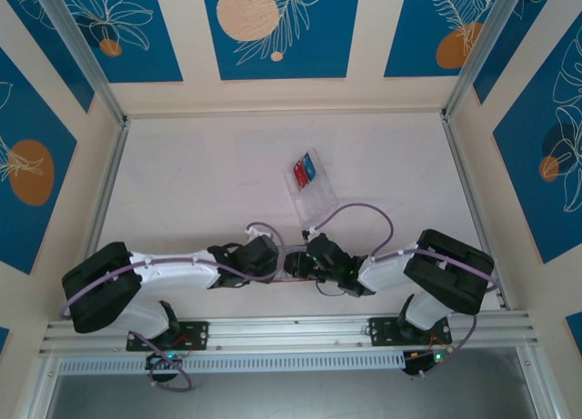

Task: Put the credit cards into the card holder
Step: Insert the credit card into the card slot.

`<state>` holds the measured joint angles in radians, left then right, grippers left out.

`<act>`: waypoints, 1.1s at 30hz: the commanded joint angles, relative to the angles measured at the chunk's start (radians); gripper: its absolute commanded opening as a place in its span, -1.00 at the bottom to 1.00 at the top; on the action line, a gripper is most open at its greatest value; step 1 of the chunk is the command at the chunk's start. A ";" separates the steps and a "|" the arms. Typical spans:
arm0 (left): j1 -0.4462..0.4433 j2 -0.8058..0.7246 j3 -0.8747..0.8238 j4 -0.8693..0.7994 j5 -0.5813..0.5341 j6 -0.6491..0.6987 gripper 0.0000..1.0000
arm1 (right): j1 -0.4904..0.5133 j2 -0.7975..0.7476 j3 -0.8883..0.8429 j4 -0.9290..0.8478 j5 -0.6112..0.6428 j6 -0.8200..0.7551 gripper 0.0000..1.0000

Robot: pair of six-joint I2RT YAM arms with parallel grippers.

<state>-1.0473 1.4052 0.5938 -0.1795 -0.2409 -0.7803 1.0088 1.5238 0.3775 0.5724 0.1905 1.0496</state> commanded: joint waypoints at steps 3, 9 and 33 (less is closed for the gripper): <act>-0.017 -0.076 -0.037 -0.037 0.000 -0.030 -0.16 | -0.005 -0.096 0.018 -0.313 -0.093 -0.089 -0.37; -0.004 -0.162 -0.089 -0.006 0.025 -0.049 -0.12 | -0.057 -0.199 0.081 -0.513 -0.132 -0.159 -0.22; 0.032 -0.051 -0.033 0.034 0.060 0.007 -0.54 | -0.110 -0.018 0.324 -0.723 -0.126 -0.287 -1.00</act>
<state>-1.0248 1.3289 0.5339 -0.1631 -0.2020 -0.7979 0.8932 1.4841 0.6636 -0.1238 0.0742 0.7868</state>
